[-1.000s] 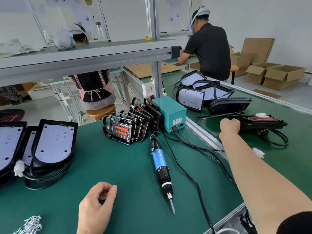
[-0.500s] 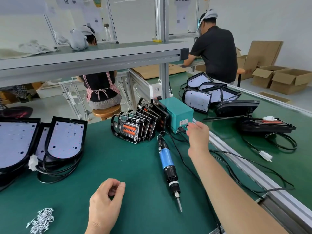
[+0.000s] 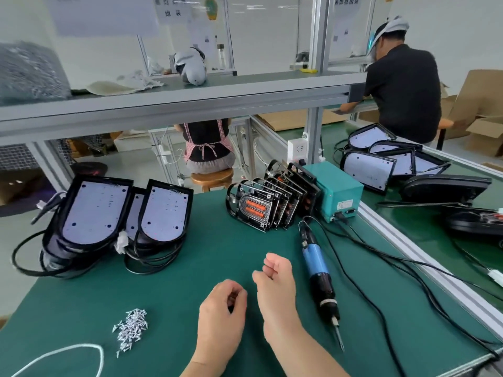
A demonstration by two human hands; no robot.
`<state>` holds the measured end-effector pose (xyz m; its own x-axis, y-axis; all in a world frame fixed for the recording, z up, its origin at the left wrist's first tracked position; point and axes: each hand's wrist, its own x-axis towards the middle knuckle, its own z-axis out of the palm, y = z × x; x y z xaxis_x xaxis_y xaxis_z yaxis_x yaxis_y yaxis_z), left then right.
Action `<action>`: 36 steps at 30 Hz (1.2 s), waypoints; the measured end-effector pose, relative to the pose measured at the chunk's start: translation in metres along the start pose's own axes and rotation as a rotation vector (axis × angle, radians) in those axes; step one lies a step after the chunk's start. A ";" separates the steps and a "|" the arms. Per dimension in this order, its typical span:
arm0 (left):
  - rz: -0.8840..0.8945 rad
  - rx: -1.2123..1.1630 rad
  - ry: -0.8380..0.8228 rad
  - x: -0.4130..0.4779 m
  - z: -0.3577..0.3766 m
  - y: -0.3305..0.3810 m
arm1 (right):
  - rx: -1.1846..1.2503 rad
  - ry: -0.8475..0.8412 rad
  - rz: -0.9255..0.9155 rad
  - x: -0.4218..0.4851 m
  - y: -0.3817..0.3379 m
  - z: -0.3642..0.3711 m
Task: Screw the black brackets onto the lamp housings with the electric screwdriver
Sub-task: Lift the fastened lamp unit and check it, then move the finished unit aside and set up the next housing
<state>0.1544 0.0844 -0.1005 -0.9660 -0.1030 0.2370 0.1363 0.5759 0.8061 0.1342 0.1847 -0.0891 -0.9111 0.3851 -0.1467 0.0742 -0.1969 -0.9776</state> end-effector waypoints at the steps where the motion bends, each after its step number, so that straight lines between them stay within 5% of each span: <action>1: 0.001 0.003 -0.003 0.000 -0.001 0.000 | -0.053 -0.008 -0.029 -0.002 0.006 0.001; 11: -0.128 -0.105 0.003 0.011 -0.012 -0.003 | -0.462 -0.078 -0.331 -0.008 0.020 0.000; 20: -0.201 0.109 0.471 0.130 -0.095 -0.029 | -0.335 -0.109 -0.283 -0.006 0.021 0.004; 29: -0.312 0.521 0.210 0.187 -0.108 -0.044 | -0.284 -0.114 -0.292 -0.003 0.025 0.007; 36: -0.363 0.463 0.222 0.201 -0.109 -0.042 | -0.291 -0.115 -0.305 -0.001 0.026 0.008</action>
<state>-0.0217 -0.0487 -0.0278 -0.8576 -0.4952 0.1392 -0.3490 0.7590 0.5497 0.1340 0.1715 -0.1136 -0.9472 0.2799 0.1567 -0.1088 0.1792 -0.9778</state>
